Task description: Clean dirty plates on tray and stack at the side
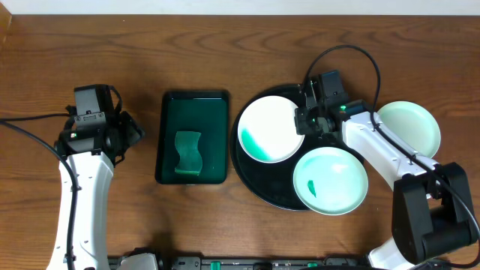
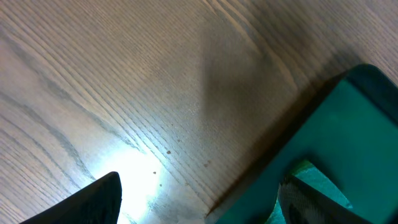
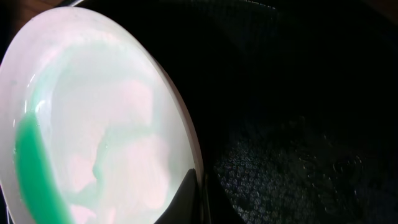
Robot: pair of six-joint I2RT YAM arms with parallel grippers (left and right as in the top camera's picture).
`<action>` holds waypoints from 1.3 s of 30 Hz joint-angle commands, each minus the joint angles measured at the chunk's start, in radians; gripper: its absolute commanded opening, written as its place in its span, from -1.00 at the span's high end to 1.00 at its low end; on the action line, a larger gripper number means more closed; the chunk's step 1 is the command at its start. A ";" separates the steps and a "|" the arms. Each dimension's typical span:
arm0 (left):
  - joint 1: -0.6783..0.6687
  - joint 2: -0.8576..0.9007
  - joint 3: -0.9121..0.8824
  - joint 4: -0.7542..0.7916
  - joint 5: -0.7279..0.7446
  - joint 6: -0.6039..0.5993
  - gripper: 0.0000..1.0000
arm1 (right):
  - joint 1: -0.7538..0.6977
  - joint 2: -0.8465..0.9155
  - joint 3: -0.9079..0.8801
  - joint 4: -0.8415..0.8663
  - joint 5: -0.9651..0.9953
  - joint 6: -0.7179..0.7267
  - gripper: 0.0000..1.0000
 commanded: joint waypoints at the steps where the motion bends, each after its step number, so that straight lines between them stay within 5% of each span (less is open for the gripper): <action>1: 0.004 -0.007 0.015 -0.003 -0.006 0.005 -0.62 | 0.003 -0.023 -0.004 -0.009 0.011 -0.016 0.98; 29: 0.004 -0.007 0.015 -0.003 -0.006 0.005 -0.61 | -0.008 -0.041 0.004 -0.050 0.073 0.042 0.98; 39: 0.004 -0.007 0.015 -0.003 -0.006 0.005 -0.61 | -0.118 -0.203 0.008 -0.072 -0.095 0.175 0.98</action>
